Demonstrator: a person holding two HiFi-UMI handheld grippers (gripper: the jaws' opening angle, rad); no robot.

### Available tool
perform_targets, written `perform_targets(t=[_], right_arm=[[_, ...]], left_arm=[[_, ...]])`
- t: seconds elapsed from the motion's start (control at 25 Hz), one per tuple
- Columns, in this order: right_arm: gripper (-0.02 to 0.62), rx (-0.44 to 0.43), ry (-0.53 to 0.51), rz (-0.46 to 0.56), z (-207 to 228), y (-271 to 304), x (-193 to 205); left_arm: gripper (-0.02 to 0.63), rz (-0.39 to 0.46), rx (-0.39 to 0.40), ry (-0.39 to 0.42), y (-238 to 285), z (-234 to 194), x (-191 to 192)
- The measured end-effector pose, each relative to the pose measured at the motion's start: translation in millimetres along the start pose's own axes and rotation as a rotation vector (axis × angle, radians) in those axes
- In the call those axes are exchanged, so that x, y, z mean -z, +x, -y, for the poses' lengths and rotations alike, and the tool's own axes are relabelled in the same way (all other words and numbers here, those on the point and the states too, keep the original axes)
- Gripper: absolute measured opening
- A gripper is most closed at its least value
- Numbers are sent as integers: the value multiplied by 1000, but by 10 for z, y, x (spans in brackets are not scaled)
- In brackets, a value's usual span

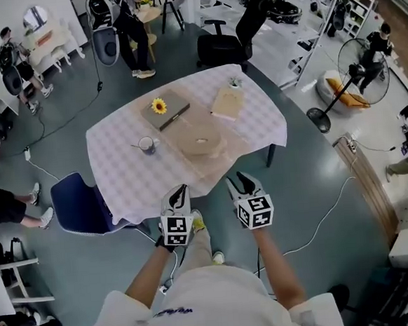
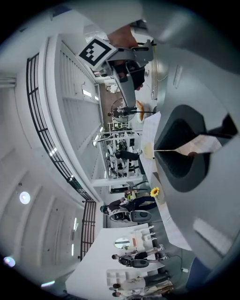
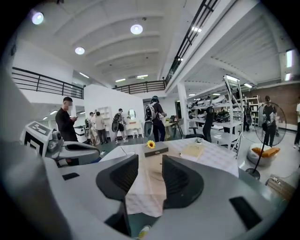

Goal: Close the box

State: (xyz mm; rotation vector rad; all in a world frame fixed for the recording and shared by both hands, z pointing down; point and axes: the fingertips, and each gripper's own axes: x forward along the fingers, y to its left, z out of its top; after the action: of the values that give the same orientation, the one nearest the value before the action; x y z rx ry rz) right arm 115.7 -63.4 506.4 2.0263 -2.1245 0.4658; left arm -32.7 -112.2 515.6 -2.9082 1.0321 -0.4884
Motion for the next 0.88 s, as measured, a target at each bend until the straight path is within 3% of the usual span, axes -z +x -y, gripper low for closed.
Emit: perform_targets(t=[0.44,0.88], right_arm=[[153,-31,-93,183,-714,-1224,-465],[138,-29,-127,291,-748,-1721,-864]], left_arm=[[2,133,-32,-18,-1242,261,-366],[2,209,-14,-24,-1557,427,-941]])
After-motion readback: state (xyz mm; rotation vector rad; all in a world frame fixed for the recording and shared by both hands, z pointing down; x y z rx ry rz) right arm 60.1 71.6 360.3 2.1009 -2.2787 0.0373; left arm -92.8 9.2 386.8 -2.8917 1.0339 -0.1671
